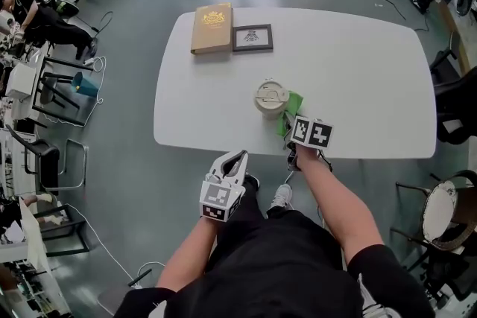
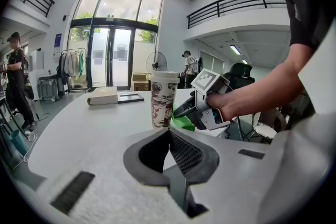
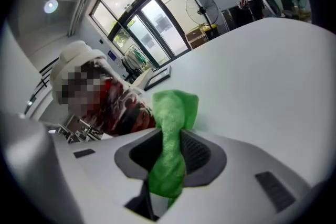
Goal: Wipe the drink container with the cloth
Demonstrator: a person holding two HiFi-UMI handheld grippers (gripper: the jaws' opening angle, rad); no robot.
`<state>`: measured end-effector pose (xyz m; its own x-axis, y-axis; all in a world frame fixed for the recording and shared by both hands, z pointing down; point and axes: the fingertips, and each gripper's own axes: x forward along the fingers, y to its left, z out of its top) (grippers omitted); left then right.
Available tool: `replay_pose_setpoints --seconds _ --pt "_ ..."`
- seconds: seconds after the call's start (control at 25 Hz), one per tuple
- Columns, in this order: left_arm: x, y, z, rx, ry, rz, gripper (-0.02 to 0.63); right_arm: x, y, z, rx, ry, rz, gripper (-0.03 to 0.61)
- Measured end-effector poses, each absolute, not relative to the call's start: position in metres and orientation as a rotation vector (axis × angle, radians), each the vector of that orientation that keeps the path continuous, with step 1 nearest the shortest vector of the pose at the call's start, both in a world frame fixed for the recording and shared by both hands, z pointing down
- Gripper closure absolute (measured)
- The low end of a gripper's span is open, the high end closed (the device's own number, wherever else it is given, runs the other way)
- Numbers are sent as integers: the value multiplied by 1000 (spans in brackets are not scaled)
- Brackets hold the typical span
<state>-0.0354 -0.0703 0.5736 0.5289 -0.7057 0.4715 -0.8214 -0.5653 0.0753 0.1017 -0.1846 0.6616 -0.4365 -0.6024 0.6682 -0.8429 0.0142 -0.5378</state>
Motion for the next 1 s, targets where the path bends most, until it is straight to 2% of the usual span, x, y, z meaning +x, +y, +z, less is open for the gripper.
replay_pose_setpoints --seconds 0.44,1.0 --pt "-43 -52 571 2466 -1283 554 604 105 -186 665 1457 -1954 1246 460" --pt "0 -84 508 2661 -1301 453 604 130 -142 492 1575 -2510 850 460"
